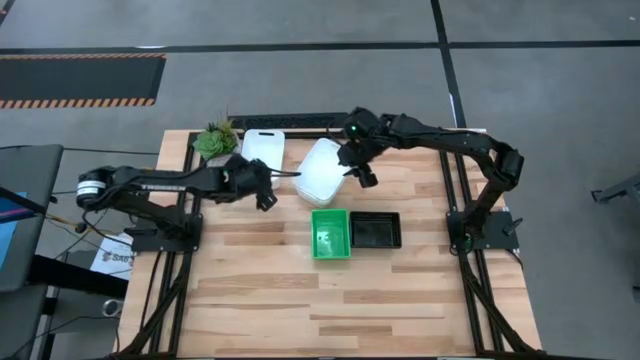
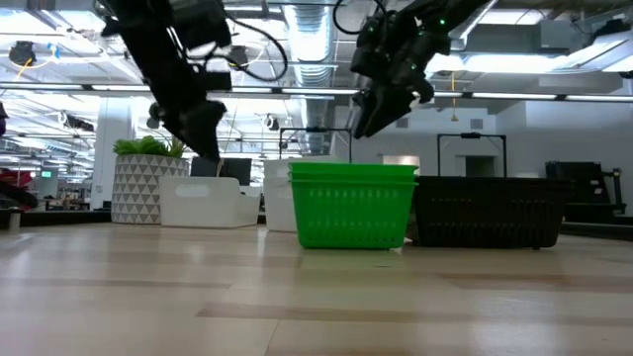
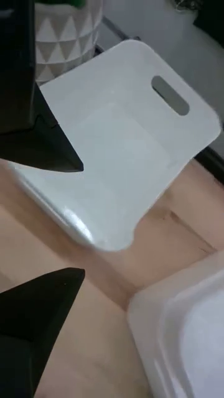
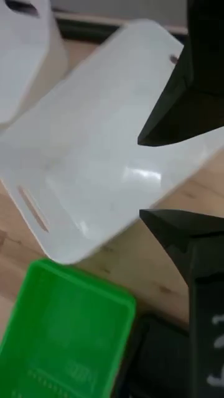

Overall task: Stack baskets by color
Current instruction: Stack the left white bin on top of the right white bins

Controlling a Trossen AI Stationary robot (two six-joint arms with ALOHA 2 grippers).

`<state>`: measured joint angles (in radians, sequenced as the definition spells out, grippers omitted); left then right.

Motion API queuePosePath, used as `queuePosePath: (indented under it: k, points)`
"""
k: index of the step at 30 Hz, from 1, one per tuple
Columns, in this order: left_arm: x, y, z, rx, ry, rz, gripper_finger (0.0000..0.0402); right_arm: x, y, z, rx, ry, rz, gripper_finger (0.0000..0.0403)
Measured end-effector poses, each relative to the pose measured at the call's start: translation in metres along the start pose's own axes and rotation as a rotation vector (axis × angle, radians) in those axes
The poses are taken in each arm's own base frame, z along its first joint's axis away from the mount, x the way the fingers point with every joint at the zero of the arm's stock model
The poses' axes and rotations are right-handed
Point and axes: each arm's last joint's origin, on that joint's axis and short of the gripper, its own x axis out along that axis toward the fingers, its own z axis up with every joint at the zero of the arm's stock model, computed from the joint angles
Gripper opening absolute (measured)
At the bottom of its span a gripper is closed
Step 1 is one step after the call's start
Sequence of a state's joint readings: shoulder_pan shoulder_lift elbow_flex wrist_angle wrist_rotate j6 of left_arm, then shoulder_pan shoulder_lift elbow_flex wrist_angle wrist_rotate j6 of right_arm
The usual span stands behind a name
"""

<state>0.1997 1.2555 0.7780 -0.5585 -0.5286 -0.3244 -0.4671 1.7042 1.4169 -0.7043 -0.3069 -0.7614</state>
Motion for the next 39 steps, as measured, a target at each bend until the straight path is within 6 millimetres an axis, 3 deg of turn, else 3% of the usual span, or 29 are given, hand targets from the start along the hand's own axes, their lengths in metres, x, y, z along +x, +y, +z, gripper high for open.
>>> queuePosePath:
  k: [10, 17, 21, 26, 33, 39]
  points:
    - [0.042, 0.012, 0.004, 0.079, 0.128, -0.101, 0.0254, 0.0, 0.006, -0.004, 0.051, 0.05, 0.056, 0.0193]
    - [0.06, 0.001, -0.01, 0.112, 0.311, -0.293, 0.0254, 0.001, 0.01, -0.003, 0.049, 0.06, 0.07, 0.019]
    - [0.047, -0.014, -0.023, 0.104, 0.435, -0.393, 0.0254, 0.002, 0.009, -0.001, 0.038, 0.038, 0.063, 0.0187]
    - [0.016, -0.032, -0.036, 0.197, 0.472, -0.415, 0.0254, 0.004, 0.005, 0.009, 0.003, -0.05, 0.013, 0.0191]
    - [-0.029, -0.055, -0.06, 0.399, 0.483, -0.486, 0.0254, 0.01, 0.02, 0.045, -0.095, -0.253, 0.003, 0.0193]
    - [-0.056, -0.071, -0.082, 0.656, 0.419, -0.478, 0.0254, 0.037, 0.044, 0.078, -0.237, -0.386, -0.008, 0.0193]
